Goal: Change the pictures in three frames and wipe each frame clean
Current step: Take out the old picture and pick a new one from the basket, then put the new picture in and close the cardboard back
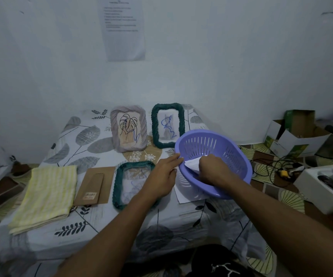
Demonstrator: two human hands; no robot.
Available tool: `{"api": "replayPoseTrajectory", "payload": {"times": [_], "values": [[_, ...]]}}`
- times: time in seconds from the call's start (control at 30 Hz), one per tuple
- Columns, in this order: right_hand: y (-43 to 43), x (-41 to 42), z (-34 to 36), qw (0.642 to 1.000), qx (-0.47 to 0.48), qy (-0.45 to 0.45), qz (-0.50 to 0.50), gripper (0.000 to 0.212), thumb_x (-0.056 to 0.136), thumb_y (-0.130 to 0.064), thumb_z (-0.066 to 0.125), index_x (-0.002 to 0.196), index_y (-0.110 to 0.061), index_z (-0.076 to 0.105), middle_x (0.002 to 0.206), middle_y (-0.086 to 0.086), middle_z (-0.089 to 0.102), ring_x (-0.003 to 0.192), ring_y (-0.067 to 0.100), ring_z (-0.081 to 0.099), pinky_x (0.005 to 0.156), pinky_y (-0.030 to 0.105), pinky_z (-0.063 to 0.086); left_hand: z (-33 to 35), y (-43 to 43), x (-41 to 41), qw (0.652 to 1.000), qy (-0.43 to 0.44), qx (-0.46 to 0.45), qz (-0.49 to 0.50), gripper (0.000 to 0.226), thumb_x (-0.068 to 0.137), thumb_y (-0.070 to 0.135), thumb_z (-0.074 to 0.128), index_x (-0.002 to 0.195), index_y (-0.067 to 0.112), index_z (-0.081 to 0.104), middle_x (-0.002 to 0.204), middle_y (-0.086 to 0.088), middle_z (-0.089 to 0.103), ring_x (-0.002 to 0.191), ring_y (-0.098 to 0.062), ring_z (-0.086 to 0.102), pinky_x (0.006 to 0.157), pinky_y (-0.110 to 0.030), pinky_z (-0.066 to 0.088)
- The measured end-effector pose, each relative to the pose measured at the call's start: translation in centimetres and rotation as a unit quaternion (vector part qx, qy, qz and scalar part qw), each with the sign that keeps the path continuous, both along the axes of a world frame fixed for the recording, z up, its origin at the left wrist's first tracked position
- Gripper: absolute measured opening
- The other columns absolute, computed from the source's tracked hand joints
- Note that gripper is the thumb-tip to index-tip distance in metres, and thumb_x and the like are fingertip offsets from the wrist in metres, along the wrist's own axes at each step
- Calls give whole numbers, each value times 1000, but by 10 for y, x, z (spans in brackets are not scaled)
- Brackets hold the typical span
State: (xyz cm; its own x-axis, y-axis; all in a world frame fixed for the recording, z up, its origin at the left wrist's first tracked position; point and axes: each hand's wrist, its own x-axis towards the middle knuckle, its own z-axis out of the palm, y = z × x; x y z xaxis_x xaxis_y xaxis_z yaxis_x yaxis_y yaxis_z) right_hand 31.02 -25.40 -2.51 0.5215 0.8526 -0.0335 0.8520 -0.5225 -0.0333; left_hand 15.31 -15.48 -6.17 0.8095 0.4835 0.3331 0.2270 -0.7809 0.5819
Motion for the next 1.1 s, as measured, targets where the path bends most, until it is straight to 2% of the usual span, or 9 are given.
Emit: {"api": "replayPoseTrajectory", "payload": {"times": [0.17, 0.3, 0.5, 0.63, 0.7, 0.83, 0.93, 1.03, 1.1], "values": [[-3, 12, -3, 995, 67, 60, -31, 30, 80, -23, 69, 56, -9, 59, 56, 7, 56, 59, 28, 58, 49, 28, 40, 3, 1, 3, 999, -30, -27, 0, 42, 97, 7, 47, 138, 17, 50, 148, 0, 42, 136, -17, 35, 111, -23, 21], [-3, 22, 10, 979, 147, 127, -63, 8, 84, -14, 65, 88, -12, 72, 91, 10, 71, 82, 28, 63, 71, 35, 51, 9, 4, 1, 992, -74, -106, -1, 38, 97, 8, 48, 134, 14, 53, 141, -3, 49, 130, -14, 42, 108, -43, 38], [2, -8, 60, 830, 330, 446, -59, 8, 87, -13, 65, 83, -19, 66, 88, 5, 67, 77, 22, 56, 63, 28, 40, 43, 10, -8, 932, -84, -342, 83, 32, 100, 27, 47, 126, 14, 57, 126, -5, 60, 110, -18, 57, 98, -36, 46], [13, -38, 69, 766, 340, 545, -35, 8, 87, -5, 63, 90, -13, 64, 91, 9, 67, 81, 26, 59, 63, 31, 44, 60, 19, -28, 831, -181, -519, 91, 16, 98, 18, 49, 102, 9, 62, 100, -9, 66, 90, -22, 62, 81, -38, 55], [22, -53, 63, 757, 345, 553, -51, 7, 87, -3, 64, 93, -7, 63, 92, 10, 68, 85, 29, 62, 67, 40, 52, 64, 26, -44, 824, -218, -513, 102, 12, 96, 9, 52, 104, 5, 61, 95, -9, 66, 83, -21, 63, 68, -33, 55], [41, -90, 32, 773, 338, 534, -57, 27, 83, -1, 69, 103, -14, 57, 94, 12, 67, 92, 33, 66, 77, 53, 58, 53, 45, -84, 874, -207, -394, 197, 17, 87, 4, 66, 100, 14, 62, 88, -11, 67, 82, -22, 65, 69, -32, 58], [51, -116, 0, 850, 316, 420, -36, 46, 81, -9, 73, 119, -24, 52, 88, 4, 63, 82, 20, 60, 72, 38, 56, 32, 50, -109, 909, -171, -296, 239, 24, 81, 11, 72, 100, 20, 59, 86, -7, 69, 81, -20, 66, 70, -31, 57], [56, -127, -30, 903, 287, 321, -14, 44, 82, -21, 74, 123, -21, 59, 84, 1, 62, 81, 18, 58, 78, 34, 51, 14, 52, -120, 949, -113, -165, 244, 20, 81, 11, 72, 99, 10, 64, 86, -3, 64, 70, -8, 56, 65, -10, 47], [60, -126, -45, 926, 260, 273, -7, 45, 84, -29, 71, 127, -22, 60, 94, 1, 65, 92, 20, 60, 83, 31, 48, -1, 61, -118, 966, -66, -89, 232, 22, 82, 13, 72, 104, 9, 67, 90, -6, 65, 74, -12, 56, 76, -20, 50]]}}
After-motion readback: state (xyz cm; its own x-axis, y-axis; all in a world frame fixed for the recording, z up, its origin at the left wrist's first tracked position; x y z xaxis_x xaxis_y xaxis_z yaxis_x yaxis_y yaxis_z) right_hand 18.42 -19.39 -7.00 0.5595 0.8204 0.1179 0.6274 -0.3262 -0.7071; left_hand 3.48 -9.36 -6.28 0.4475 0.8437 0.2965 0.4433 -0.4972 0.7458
